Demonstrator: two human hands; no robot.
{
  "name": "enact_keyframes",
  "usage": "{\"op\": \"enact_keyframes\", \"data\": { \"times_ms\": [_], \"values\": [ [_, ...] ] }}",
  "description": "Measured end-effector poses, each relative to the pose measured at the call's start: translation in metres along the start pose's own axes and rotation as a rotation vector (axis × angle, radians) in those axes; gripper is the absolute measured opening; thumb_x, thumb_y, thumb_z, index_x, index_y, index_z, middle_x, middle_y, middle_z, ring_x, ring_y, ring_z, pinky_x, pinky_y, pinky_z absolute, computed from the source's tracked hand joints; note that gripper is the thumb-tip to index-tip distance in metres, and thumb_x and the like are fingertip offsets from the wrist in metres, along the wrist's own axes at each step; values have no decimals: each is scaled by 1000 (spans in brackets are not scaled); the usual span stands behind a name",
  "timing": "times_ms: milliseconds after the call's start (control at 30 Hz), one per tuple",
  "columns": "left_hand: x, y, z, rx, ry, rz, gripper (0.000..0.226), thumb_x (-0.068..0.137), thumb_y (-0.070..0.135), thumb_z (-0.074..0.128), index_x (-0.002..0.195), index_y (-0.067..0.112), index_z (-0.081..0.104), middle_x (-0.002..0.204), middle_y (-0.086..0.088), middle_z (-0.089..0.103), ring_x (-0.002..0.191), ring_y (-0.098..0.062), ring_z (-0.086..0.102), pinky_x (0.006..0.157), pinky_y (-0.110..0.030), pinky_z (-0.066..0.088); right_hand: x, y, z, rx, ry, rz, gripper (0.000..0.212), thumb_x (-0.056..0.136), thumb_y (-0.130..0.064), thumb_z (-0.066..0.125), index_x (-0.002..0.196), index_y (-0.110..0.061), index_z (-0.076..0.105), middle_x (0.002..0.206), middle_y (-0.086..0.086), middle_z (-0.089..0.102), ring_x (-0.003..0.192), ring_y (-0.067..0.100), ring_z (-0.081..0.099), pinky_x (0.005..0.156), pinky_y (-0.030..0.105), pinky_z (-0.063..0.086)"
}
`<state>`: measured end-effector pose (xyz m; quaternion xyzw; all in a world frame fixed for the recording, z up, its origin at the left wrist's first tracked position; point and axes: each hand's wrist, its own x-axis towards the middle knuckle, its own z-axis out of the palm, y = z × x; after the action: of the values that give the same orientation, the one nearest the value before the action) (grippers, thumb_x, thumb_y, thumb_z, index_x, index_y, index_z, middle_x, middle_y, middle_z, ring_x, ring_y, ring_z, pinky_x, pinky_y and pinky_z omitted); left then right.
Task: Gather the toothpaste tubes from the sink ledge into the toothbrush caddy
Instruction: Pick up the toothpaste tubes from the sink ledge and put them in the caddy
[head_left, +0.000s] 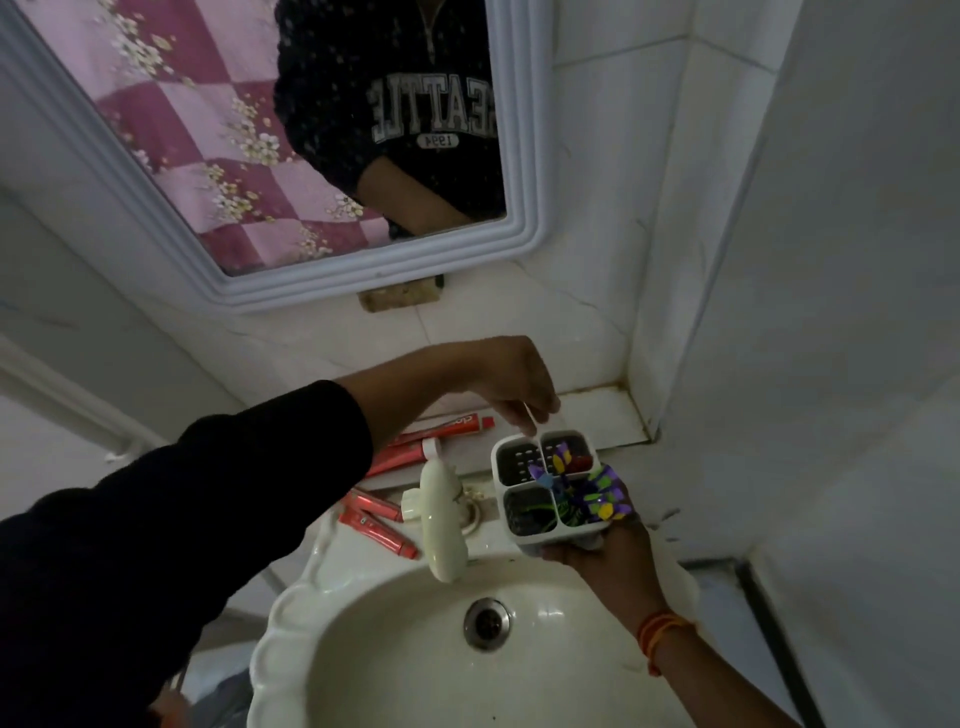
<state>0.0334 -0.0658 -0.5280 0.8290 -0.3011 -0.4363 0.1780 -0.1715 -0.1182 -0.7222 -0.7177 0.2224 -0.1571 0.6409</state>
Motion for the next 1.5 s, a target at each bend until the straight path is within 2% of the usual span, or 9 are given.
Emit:
{"op": "enact_keyframes", "data": {
  "times_ms": [133, 267, 433, 733, 900, 1100, 1233, 1300, 1500],
  "values": [
    [15, -49, -16, 292, 211, -78, 27, 91, 16, 68, 116, 8, 73, 112, -6, 76, 82, -14, 71, 68, -21, 57, 1, 0, 3, -14, 2, -4, 90, 51, -8, 95, 130, -19, 55, 124, -7, 67, 117, 8, 62, 86, 29, 59],
    [37, -105, -11, 708, 221, -40, 50, 90, 26, 71, 134, 5, 60, 138, -13, 58, 123, -26, 56, 99, -25, 38, 3, 6, 6, -11, 22, 5, 84, 47, 6, 93, 123, -9, 59, 116, -2, 70, 106, 0, 66, 74, 12, 55],
    [56, -143, 4, 789, 243, -24, 45, 84, 17, 71, 126, 6, 59, 133, -17, 55, 119, -34, 59, 94, -39, 51, 4, 8, 9, -28, 33, 57, 79, 45, 7, 93, 117, -4, 64, 106, -5, 74, 98, -6, 67, 70, 9, 55],
    [57, -123, 6, 716, 256, 113, 41, 91, 25, 62, 125, 3, 56, 124, -19, 58, 107, -35, 63, 82, -34, 48, -1, -1, 14, -54, 28, 110, 62, 50, 1, 93, 106, -12, 70, 94, -24, 75, 94, -5, 69, 68, 9, 54],
    [26, -44, -15, 717, 128, 176, 38, 87, 13, 73, 124, 9, 63, 110, -12, 68, 79, -21, 74, 63, -28, 59, -3, -7, 14, 11, 15, 82, 63, 52, 15, 87, 110, -1, 67, 99, -6, 73, 89, -6, 69, 61, 12, 56],
    [4, 30, 1, 860, 29, 112, 34, 74, 16, 83, 105, 6, 74, 97, -8, 77, 93, -24, 74, 88, -39, 59, -5, -8, 10, 18, -15, 46, 69, 56, 13, 87, 119, 2, 61, 109, 12, 72, 96, 2, 70, 63, 15, 58],
    [3, 42, 26, 663, -13, 97, 35, 96, 30, 62, 112, -1, 69, 105, -10, 74, 92, -24, 73, 89, -33, 57, -6, -15, 11, 84, -53, 33, 65, 62, 21, 80, 121, 7, 57, 110, 13, 68, 87, -12, 67, 61, 7, 54],
    [-2, 46, 28, 734, 82, 103, 32, 86, 30, 76, 100, 2, 68, 97, -6, 71, 93, -21, 69, 84, -29, 52, -6, -13, 10, 82, -64, 22, 65, 63, 24, 77, 122, 6, 55, 107, 5, 67, 87, -15, 66, 61, 5, 52],
    [-14, 30, -5, 295, 90, 44, 30, 91, 27, 72, 98, -3, 72, 87, -11, 80, 74, -21, 80, 73, -35, 66, -4, 2, 7, -1, -27, 29, 73, 56, 6, 89, 121, -11, 60, 112, -4, 70, 105, -1, 65, 73, 14, 56]
  ]
}}
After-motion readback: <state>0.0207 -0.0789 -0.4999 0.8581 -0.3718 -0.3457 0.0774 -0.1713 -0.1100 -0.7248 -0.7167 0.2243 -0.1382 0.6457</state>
